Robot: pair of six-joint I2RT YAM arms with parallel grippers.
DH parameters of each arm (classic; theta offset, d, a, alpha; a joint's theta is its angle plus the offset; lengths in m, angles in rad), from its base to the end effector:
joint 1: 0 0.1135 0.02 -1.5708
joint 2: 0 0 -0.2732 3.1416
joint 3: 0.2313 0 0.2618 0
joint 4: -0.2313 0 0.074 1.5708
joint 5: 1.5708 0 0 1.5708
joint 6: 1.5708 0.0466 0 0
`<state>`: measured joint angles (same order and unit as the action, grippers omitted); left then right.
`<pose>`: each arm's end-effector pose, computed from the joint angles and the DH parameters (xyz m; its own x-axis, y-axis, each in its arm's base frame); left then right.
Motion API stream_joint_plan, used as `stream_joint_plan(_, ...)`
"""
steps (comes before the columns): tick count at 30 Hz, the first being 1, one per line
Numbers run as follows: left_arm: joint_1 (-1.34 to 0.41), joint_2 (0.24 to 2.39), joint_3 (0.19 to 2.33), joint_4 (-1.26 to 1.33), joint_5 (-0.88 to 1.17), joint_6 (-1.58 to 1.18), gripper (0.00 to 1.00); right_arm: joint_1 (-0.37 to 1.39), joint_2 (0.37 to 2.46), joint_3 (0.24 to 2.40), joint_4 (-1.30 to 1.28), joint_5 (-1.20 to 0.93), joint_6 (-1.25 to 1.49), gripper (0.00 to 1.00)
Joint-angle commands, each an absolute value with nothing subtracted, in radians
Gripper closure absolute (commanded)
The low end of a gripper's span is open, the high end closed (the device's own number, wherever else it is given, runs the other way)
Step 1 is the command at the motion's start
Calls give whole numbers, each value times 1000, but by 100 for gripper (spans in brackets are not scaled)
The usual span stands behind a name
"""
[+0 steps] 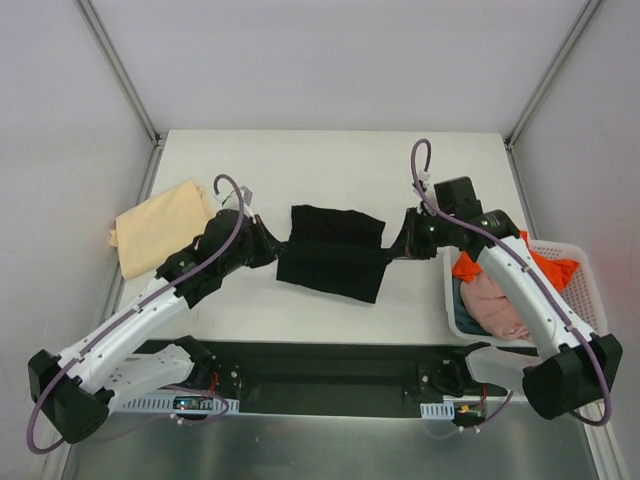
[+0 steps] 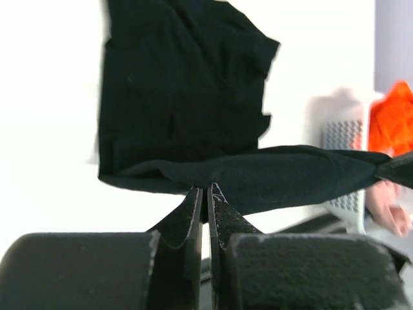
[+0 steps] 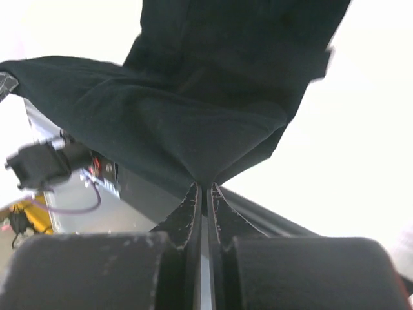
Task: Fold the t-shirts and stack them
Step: Fold the long partially folded tshirt into a neat square
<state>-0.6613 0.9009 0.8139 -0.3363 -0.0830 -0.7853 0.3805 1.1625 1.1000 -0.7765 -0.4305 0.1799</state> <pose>0.1754 -0.1316 0.3158 -0.6198 -0.4105 -0.6688 0.1614 0.7674 -0.6205 0.2224 0.1099 0.3217 -0.7863 -0.1394 -0.6019 -0.4632 0.7777 0.4250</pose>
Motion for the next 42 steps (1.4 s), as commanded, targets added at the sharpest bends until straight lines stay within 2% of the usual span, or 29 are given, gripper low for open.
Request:
stream_joint_plan(1, -588, 1001, 913, -310, -164, -707, 100, 342, 1230, 1195, -724, -368, 175, 99)
stream_joint_plan(18, -399, 1524, 1219, -187, 58, -617, 100, 196, 1601, 1387, -663, -432, 161, 99)
stream_joint_plan(22, -385, 1673, 1319, -187, 159, -592, 100, 170, 1696, 1414, -649, -442, 169, 99)
stream_joint_plan(30, -380, 1933, 1505, -193, 238, -575, 100, 129, 1851, 1428, -623, -440, 170, 99)
stream_joint_plan(31, -379, 1957, 1519, -201, 244, -572, 85, 127, 1879, 1434, -626, -440, 166, 94)
stream_joint_plan(32, -377, 1968, 1535, -207, 245, -571, 74, 124, 1890, 1449, -630, -443, 147, 78)
stream_joint_plan(34, -377, 1974, 1546, -216, 247, -569, 54, 126, 1907, 1468, -644, -437, 135, 64)
stream_joint_plan(35, -377, 1971, 1548, -218, 248, -568, 34, 126, 1907, 1483, -658, -424, 126, 45)
stream_joint_plan(36, -377, 1964, 1545, -218, 258, -569, 27, 126, 1904, 1488, -664, -420, 121, 33)
stream_joint_plan(37, -377, 1944, 1542, -218, 264, -569, 21, 127, 1885, 1488, -667, -420, 115, 25)
stream_joint_plan(38, -377, 1931, 1531, -218, 271, -574, 9, 132, 1873, 1485, -667, -420, 112, 11)
stream_joint_plan(39, -379, 1918, 1520, -218, 285, -575, 4, 140, 1859, 1471, -667, -423, 107, 1)
stream_joint_plan(40, -380, 1886, 1510, -216, 290, -578, 1, 147, 1826, 1462, -667, -422, 103, 3)
stream_joint_plan(42, -393, 1852, 1464, -216, 291, -586, 1, 175, 1789, 1424, -667, -411, 91, 4)
